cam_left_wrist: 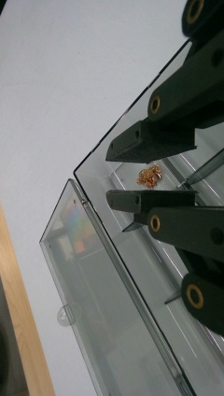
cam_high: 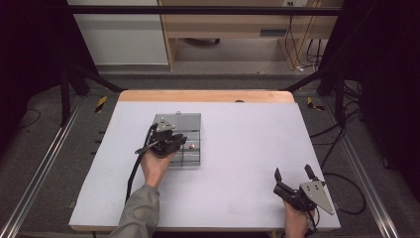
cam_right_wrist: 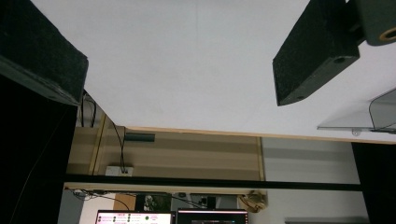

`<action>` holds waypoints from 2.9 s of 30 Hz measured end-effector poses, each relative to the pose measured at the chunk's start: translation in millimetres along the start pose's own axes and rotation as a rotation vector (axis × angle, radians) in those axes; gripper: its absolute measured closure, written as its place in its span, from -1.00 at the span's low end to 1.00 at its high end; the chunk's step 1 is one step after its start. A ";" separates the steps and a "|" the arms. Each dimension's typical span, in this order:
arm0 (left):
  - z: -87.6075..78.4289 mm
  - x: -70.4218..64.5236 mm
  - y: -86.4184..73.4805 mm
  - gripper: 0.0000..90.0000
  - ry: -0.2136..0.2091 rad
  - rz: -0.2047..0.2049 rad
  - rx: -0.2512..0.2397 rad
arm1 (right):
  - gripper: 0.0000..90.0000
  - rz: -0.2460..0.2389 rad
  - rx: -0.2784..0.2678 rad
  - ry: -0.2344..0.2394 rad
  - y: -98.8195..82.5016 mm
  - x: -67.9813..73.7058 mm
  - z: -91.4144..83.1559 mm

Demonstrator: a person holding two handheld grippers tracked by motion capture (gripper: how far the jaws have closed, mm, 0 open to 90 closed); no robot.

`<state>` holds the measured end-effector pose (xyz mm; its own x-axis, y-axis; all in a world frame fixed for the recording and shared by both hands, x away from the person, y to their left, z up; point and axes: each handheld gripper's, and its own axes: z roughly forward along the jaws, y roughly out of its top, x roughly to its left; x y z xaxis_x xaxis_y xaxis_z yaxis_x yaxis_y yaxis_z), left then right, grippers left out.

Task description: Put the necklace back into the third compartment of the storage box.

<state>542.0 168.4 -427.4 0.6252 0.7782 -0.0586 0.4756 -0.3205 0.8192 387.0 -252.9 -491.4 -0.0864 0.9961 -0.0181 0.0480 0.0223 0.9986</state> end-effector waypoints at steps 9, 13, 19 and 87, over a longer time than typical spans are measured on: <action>-30.6 8.5 -10.6 0.54 0.005 -0.002 -0.060 | -0.92 -0.002 0.000 0.000 0.0 0.1 0.0; -44.0 10.0 -14.1 0.47 0.013 0.010 -0.100 | -0.92 -0.001 -0.001 0.000 0.0 0.0 0.0; -65.8 14.4 -20.6 0.22 0.033 0.015 -0.151 | -0.92 -0.001 -0.002 0.000 -0.1 0.2 -0.2; -148.4 40.4 -158.8 -0.87 0.386 -0.152 -0.452 | -0.92 -0.004 -0.008 -0.001 -0.3 0.5 -0.7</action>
